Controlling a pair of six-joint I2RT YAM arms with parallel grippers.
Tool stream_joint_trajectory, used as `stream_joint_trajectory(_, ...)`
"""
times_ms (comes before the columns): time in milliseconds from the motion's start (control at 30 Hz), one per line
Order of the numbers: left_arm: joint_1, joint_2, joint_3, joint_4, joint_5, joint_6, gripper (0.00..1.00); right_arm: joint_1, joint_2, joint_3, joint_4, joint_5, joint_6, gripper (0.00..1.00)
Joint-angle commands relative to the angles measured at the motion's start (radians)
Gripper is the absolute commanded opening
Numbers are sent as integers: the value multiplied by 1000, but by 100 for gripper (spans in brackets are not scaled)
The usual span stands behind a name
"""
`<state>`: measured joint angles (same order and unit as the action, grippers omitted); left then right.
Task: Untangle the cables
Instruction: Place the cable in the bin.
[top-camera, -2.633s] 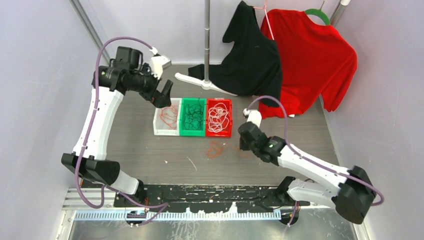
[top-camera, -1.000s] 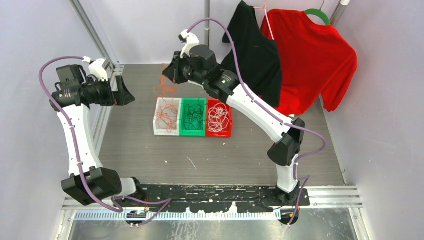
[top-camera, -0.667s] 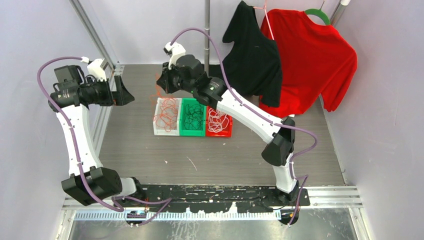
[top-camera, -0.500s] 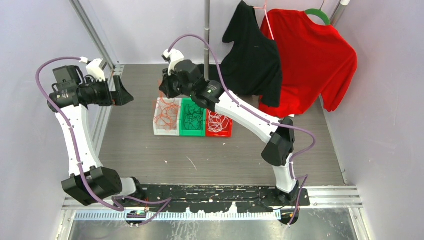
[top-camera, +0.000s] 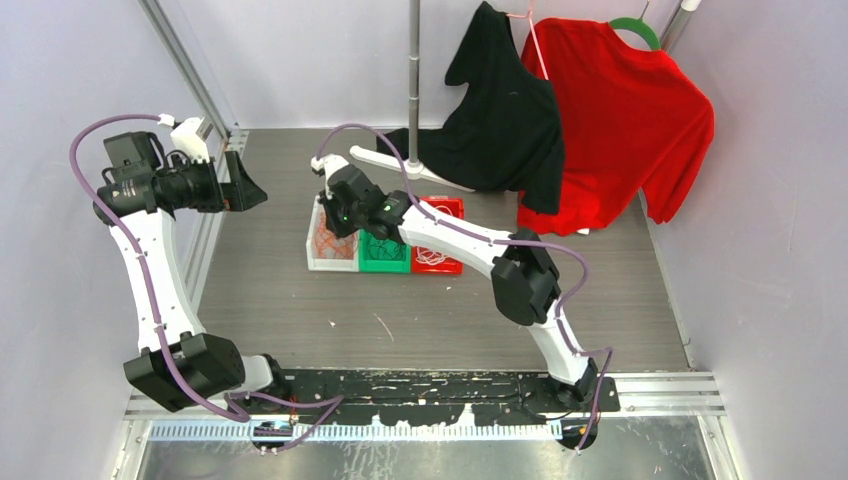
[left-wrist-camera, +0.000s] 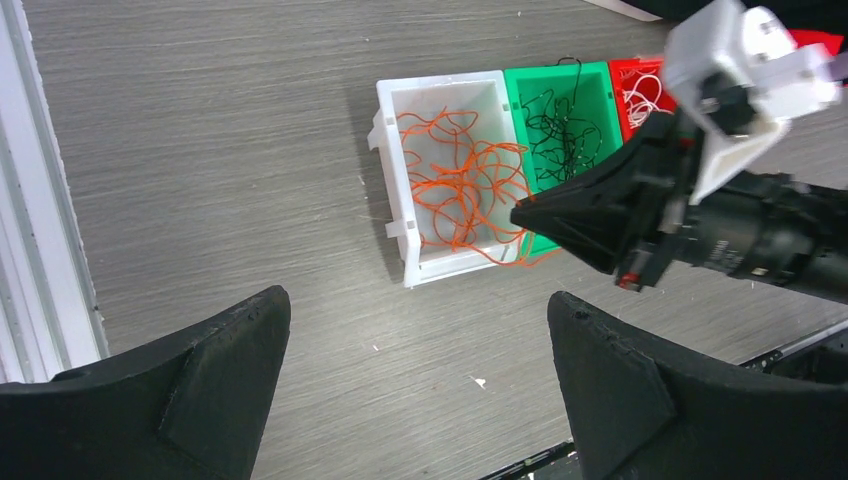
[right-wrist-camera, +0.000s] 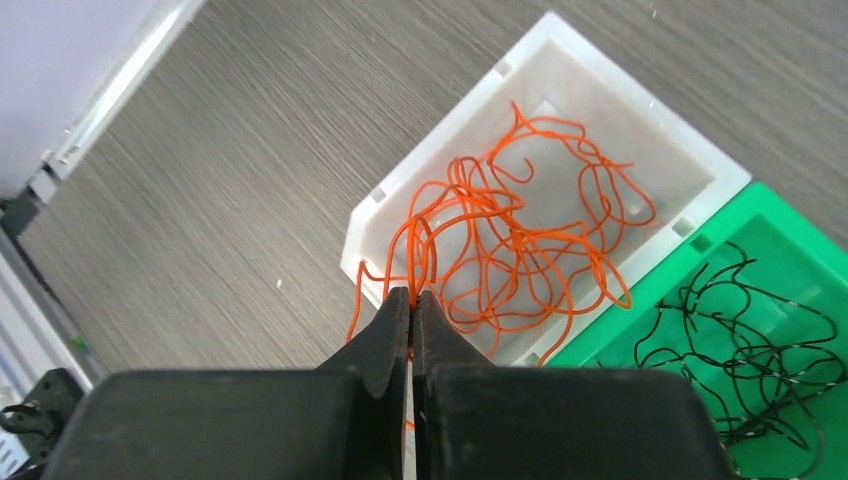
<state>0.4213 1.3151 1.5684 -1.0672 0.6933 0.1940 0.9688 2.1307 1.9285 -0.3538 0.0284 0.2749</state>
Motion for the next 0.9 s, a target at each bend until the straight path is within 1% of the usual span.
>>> stream_joint_trajectory(0, 13, -8, 13, 15, 39, 13, 100, 3, 31, 2, 37, 0, -2, 1)
stream_joint_trajectory(133, 14, -6, 9, 19, 46, 12, 100, 2, 92, 18, 29, 8, 0, 1)
stream_joint_trajectory(333, 13, 1, 6, 18, 50, 11, 100, 3, 209, 100, -6, 26, -6, 1)
stream_joint_trajectory(467, 14, 6, -9, 24, 53, 12, 100, 4, 262, 155, -8, 71, -12, 1)
stream_joint_trajectory(667, 13, 23, -25, 15, 65, 21, 100, 7, 283, 197, 40, 152, -33, 1)
stream_joint_trajectory(867, 13, 23, -39, 18, 73, 27, 99, 8, 324, 271, 67, 208, -111, 1)
